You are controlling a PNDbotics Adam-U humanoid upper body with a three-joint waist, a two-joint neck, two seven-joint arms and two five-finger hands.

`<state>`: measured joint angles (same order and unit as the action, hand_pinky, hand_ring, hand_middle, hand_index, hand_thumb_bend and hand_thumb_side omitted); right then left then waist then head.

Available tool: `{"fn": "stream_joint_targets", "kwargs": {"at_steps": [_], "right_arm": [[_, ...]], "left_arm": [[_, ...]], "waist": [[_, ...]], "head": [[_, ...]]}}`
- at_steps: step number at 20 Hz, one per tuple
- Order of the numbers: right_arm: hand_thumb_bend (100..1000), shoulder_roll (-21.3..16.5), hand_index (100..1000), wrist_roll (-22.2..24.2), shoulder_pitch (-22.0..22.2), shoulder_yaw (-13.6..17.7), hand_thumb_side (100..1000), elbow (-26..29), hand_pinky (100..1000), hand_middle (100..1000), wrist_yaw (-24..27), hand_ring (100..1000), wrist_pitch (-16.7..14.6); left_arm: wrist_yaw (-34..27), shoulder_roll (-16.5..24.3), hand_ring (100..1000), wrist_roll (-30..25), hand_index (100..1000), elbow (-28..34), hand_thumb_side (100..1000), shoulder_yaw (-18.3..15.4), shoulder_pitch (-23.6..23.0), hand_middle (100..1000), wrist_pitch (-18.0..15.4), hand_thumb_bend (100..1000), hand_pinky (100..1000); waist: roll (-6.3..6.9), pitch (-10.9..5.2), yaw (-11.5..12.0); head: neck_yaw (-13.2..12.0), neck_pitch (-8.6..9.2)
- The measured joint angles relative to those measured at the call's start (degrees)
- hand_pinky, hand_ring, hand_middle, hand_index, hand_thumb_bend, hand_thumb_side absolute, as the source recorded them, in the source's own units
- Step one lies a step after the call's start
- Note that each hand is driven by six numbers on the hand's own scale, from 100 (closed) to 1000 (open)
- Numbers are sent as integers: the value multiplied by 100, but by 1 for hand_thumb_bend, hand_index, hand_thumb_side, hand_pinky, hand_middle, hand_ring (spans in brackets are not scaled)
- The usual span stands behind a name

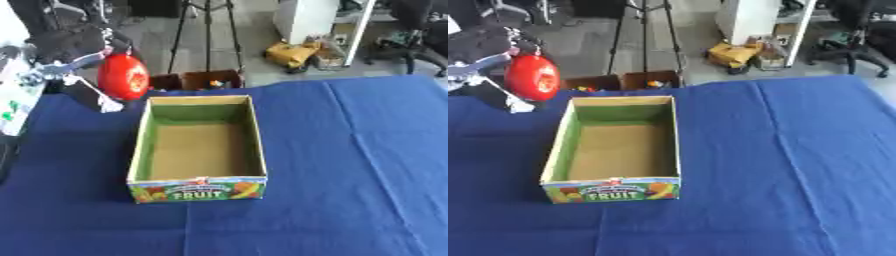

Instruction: Pick up objects on the table and place them in the box.

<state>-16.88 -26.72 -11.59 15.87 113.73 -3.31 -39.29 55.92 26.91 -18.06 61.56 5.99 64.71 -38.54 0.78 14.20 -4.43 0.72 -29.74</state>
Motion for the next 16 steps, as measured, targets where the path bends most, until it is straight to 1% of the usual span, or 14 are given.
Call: {"fn": "stream_joint_targets", "kwargs": {"at_steps": [4,8,9,11,16], "right_arm": [[100,0,802,4,0,-2,812,0,702,583,20,796,0],[100,0,802,20,-2,-4,809,0,703,583,41,797,2],[100,0,802,23,-2,-4,808,0,703,583,43,797,4],[100,0,803,29,-4,-5,807,0,703,582,47,798,10],[100,0,803,44,-14,-10,804,0,703,581,80,799,24]], "left_arm": [[-116,-344,510,-223,521,-167,307,92,23,476,-92,100,319],[-184,-601,518,-418,521,-603,307,143,31,482,-163,100,339],[-143,-643,520,-428,521,-720,306,153,31,484,-166,100,357],[7,-715,526,-425,520,-950,303,155,32,489,-177,100,374],[686,-865,536,-209,520,-1403,303,152,31,497,-269,100,396]], "waist": [[-9,0,-23],[12,0,-57],[19,0,-63],[31,1,-83],[66,3,-125]], "head": [[2,1],[-10,8],[-22,12],[-29,24],[-30,52]]}}
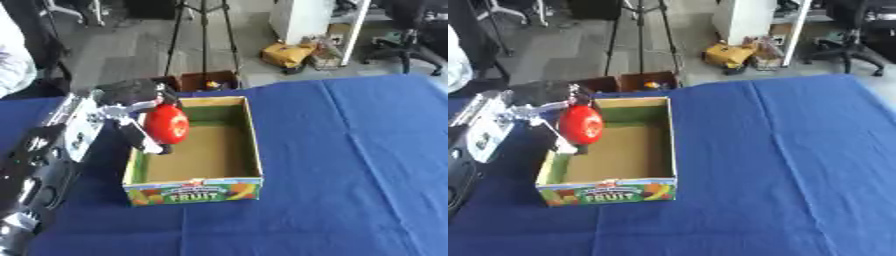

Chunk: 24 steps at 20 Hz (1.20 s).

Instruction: Pick up objects on the table and place them in the box.

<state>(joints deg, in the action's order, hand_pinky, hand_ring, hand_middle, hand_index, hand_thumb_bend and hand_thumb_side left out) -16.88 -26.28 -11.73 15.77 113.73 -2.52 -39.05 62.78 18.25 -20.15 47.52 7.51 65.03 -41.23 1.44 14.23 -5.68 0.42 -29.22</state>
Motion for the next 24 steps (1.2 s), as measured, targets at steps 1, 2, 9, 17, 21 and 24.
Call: {"fn": "stream_joint_targets", "kwargs": {"at_steps": [1,2,9,17,21,24], "right_arm": [[100,0,803,3,-11,-3,804,0,703,581,10,800,3],[100,0,803,6,-17,-8,804,0,703,581,13,800,6],[100,8,804,19,-36,-27,804,0,704,579,21,801,18],[100,49,805,31,-38,-28,806,0,704,578,52,802,10],[100,49,804,34,-40,-28,806,0,704,578,62,802,10],[100,49,804,41,-41,-28,806,0,704,578,63,802,16]], "left_arm": [[140,-30,544,69,521,-82,306,-1,0,504,-24,100,405],[276,-55,544,143,521,-164,306,-2,0,504,-47,100,405],[923,-255,596,671,645,-533,387,-70,6,578,-99,100,457],[1525,-376,838,1199,905,-614,521,-108,17,816,-68,100,727],[1909,-378,931,1416,1000,-610,591,-108,20,902,-36,100,887],[2203,-390,967,1582,1000,-599,651,-108,22,934,-15,100,948]], "waist": [[3,3,-8],[7,9,-24],[20,31,-69],[18,60,-106],[20,64,-123],[24,66,-145]], "head": [[0,0],[0,1],[-11,1],[-48,2],[-50,2],[-50,4]]}}
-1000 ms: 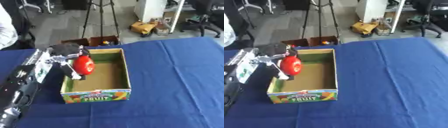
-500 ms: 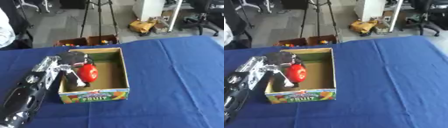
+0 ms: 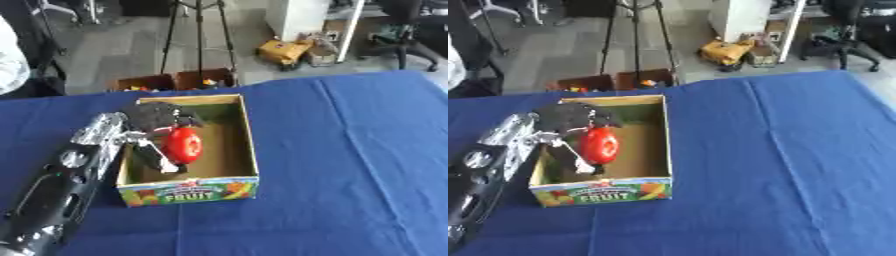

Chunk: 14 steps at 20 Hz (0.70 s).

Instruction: Pick up objects on the table and place them in the box.

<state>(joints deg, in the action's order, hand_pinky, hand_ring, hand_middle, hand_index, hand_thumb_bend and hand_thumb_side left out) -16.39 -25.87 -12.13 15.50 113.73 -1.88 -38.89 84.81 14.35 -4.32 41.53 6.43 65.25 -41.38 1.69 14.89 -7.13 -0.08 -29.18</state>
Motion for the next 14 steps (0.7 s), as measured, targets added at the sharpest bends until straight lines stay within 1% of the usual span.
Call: {"fn": "stream_joint_targets", "kwargs": {"at_steps": [1,3,6,8,9,11,13,14], "right_arm": [[100,0,804,2,-1,0,805,0,704,578,0,802,1],[100,0,804,6,-3,0,806,0,705,578,1,802,0],[100,0,804,7,-24,0,802,0,704,577,3,803,0],[100,0,804,7,-31,0,801,0,704,577,5,803,0],[100,0,804,7,-36,-1,801,0,704,577,6,802,0],[100,0,804,8,-44,-1,801,0,704,577,8,803,1],[100,0,804,8,-44,-1,801,0,704,577,10,802,2],[100,0,804,9,-45,-1,800,0,704,577,13,802,2]], "left_arm": [[106,-7,986,53,1000,7,674,0,0,952,-2,159,977],[320,-26,1000,143,1000,12,680,0,2,965,-13,203,998],[609,-38,1000,249,1000,15,786,0,8,992,-38,284,1000],[752,-51,1000,307,1000,15,903,-8,8,1000,-55,402,1000],[807,-63,1000,331,1000,15,933,-22,8,1000,-62,436,1000],[909,-86,1000,388,1000,15,940,-48,8,1000,-53,438,1000],[977,-86,1000,471,1000,28,1000,-87,8,1000,5,484,1000],[1003,-86,1000,521,1000,36,1000,-107,8,1000,46,502,1000]], "waist": [[1,1,-9],[6,4,-38],[23,18,-64],[28,19,-69],[29,19,-72],[30,19,-87],[32,19,-97],[33,19,-98]], "head": [[0,1],[0,3],[-1,5],[-2,5],[-2,5],[-3,5],[-3,5],[-3,5]]}}
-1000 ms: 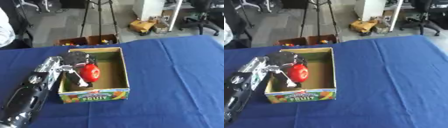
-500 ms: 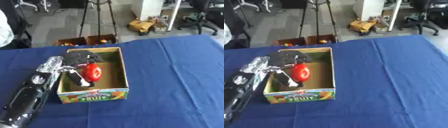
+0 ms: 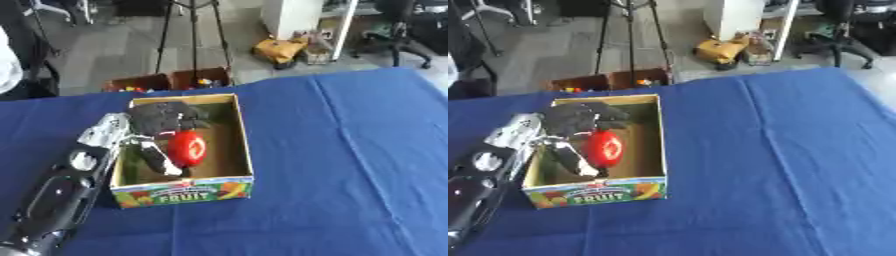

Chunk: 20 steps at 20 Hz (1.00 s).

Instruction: Pick up objects on the table and place them in the box.

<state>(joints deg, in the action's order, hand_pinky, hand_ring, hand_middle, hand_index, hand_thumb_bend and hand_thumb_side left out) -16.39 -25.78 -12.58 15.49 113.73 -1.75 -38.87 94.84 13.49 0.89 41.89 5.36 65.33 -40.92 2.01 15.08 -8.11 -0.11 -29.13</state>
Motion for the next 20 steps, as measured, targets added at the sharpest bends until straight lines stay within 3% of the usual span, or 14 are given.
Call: {"fn": "stream_joint_targets", "kwargs": {"at_steps": [1,5,6,7,9,11,12,13,14,16,17,18,19,20], "right_arm": [[100,0,804,1,-1,0,800,0,704,577,6,802,1],[100,0,802,6,-1,-1,796,0,704,577,22,803,7],[100,0,802,7,-1,-1,796,0,704,576,28,803,7],[100,0,802,7,-1,-1,796,0,704,576,32,803,7],[100,0,802,7,-1,-1,793,0,704,576,35,803,8],[100,0,802,7,-2,-1,791,0,704,575,36,803,8],[100,0,802,7,-2,-1,788,0,704,575,36,803,8],[100,0,802,7,-4,-1,789,0,704,575,36,803,8],[100,0,802,7,-5,-1,789,0,704,574,36,803,8],[100,1,802,8,-6,-1,785,0,704,573,37,804,8],[100,1,801,8,-7,-1,782,0,704,573,37,804,9],[100,1,802,9,-7,-1,777,0,704,572,37,805,9],[100,1,802,10,-7,-1,776,0,704,572,37,805,10],[100,1,802,10,-7,-1,774,0,704,572,37,805,11]], "left_arm": [[21,0,1000,53,1000,23,1000,-16,0,1000,50,510,1000],[50,0,1000,177,1000,66,635,-62,1,1000,167,335,1000],[50,0,1000,181,1000,66,494,-64,1,1000,173,267,1000],[50,0,1000,174,1000,66,424,-64,1,1000,177,227,1000],[60,0,1000,107,1000,66,367,-64,1,1000,189,190,1000],[89,0,1000,6,1000,65,407,-64,1,1000,190,238,1000],[101,0,1000,-37,1000,65,589,-65,1,1000,187,424,1000],[117,0,1000,-65,1000,65,748,-65,1,1000,190,554,1000],[153,0,1000,-76,1000,67,852,-65,1,1000,206,604,1000],[254,-1,1000,-38,1000,97,958,-67,1,1000,279,661,1000],[309,-1,1000,10,1000,101,961,-71,1,1000,328,688,1000],[363,-1,1000,63,1000,108,856,-77,1,1000,379,665,1000],[430,-1,1000,117,1000,115,816,-84,1,1000,430,640,1000],[506,-1,1000,160,1000,116,671,-87,1,1000,472,544,1000]], "waist": [[0,0,-1],[2,-1,-5],[2,-2,-5],[2,-2,-5],[4,-2,-11],[7,-2,-29],[8,-2,-39],[11,-1,-47],[14,2,-57],[19,17,-81],[23,19,-84],[28,19,-85],[33,19,-85],[36,19,-85]], "head": [[0,0],[0,0],[0,0],[-1,0],[-12,1],[-28,2],[-37,7],[-46,24],[-52,45],[-63,53],[-68,56],[-70,60],[-70,62],[-70,63]]}}
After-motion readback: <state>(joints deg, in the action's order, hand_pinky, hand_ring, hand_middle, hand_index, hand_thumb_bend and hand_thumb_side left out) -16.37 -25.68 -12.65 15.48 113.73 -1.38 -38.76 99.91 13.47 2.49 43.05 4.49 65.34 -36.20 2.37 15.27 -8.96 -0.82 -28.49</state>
